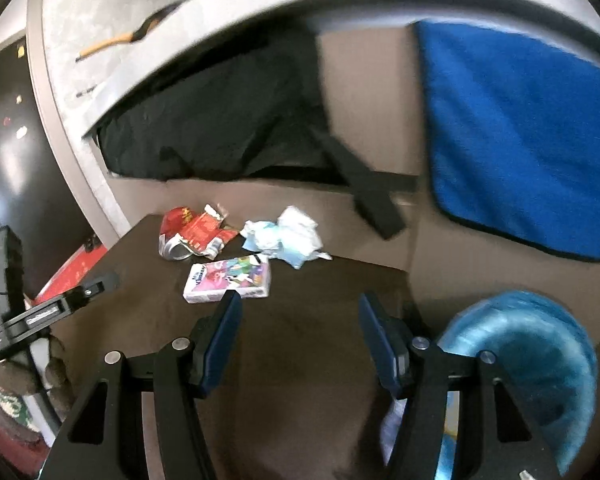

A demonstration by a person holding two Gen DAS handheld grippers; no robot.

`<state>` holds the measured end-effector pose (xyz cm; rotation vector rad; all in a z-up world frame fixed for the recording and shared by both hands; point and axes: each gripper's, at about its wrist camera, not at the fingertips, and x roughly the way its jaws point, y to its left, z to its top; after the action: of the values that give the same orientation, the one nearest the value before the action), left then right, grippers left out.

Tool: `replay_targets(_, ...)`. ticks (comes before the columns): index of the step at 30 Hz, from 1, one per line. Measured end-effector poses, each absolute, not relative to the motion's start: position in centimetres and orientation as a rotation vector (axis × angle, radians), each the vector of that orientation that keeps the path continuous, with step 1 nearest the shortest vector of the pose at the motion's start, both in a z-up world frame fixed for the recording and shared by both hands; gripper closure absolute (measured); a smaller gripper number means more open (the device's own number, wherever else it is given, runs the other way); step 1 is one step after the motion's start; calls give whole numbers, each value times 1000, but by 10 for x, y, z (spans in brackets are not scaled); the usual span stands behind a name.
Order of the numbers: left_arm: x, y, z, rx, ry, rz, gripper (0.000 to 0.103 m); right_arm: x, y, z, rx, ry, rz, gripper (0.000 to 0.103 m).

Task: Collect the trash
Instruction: 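Grasp the red snack wrapper with the left tool while the right tool grasps the crumpled blue-white tissue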

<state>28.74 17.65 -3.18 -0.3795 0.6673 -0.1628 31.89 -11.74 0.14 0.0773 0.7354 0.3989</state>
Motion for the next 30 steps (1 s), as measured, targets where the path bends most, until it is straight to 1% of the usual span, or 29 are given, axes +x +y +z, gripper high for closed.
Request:
replay_targets(5,315,185,-40,-393,696,-194,50,359,-69,-18,-42,757,434,45)
replay_targets(8,330,190,-42,-387,674,-190,50,390,-45,-33,-71,773,439,45)
replay_targets(11,332,201,-46,-396,627,-159,50,414,-26,-42,-98,772,433,46)
replay_targets(16,334,218,-56,-463,654,-172,50,451,1,-56,-161,787,399,46)
replay_targets(17,334,219,-56,-472,656,-175,50,455,4,-59,-173,795,393,47)
replay_targets(18,335,219,-55,-477,657,-179,50,460,6,-63,-183,815,385,55)
replay_targets(19,335,218,-55,-477,657,-181,50,462,6,-66,-182,832,382,68)
replay_targets(20,336,216,-54,-478,659,-185,50,462,1,-70,-156,869,401,70)
replay_targets(25,351,195,-59,-449,696,-222,48,433,-29,-72,-16,939,494,72)
replay_targets(30,389,168,-69,-439,746,-217,48,395,-68,-59,70,887,484,72)
